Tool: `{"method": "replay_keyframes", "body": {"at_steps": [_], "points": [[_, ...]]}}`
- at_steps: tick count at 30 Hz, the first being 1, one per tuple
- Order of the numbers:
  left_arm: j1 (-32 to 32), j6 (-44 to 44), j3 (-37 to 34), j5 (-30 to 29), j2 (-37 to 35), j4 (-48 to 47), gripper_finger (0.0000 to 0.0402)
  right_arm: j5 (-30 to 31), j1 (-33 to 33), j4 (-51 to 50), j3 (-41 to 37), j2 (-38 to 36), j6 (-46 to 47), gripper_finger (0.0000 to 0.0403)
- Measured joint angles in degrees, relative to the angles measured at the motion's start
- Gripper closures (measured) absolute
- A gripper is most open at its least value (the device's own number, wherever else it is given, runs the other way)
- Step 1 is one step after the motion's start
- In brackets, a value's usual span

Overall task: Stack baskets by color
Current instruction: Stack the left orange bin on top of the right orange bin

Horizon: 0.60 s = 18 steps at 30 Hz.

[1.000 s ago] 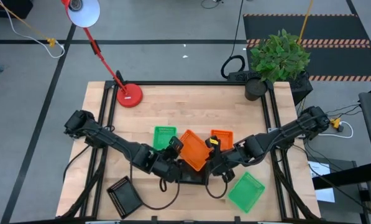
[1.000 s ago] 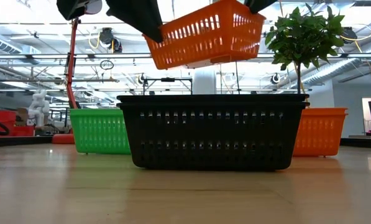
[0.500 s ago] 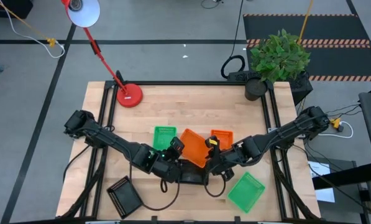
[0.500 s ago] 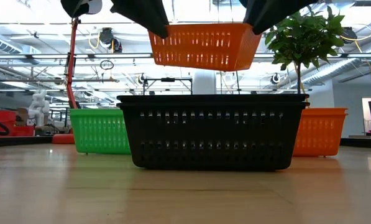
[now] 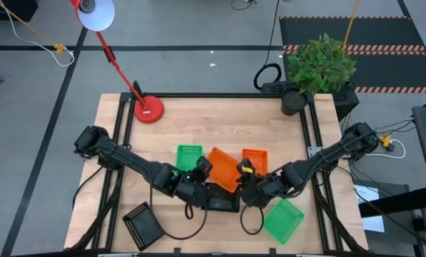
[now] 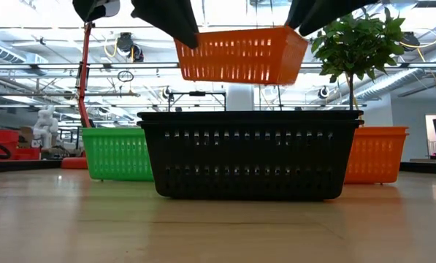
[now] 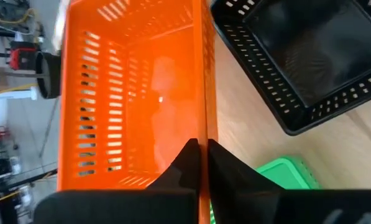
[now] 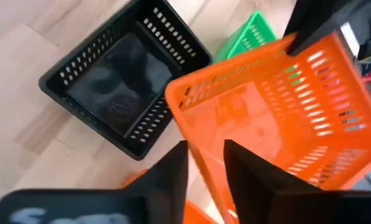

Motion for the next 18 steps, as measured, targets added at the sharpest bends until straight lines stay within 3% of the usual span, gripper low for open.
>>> {"method": "replay_keyframes", "body": {"at_steps": [4,12,18], "points": [[0.7,0.04,0.0,1.71,0.0,-0.01,0.0379,-0.2,0.19,0.22,0.0,0.0,-0.38,0.0283],[0.81,-0.02,0.0,2.41,0.0,0.12,0.0393,-2.71,0.1,-0.2,0.0,0.0,-2.86,0.0301],[0.81,-0.09,0.0,2.74,0.0,0.1,0.0374,-3.43,0.08,-0.24,0.0,0.0,-3.16,0.0303]]}}
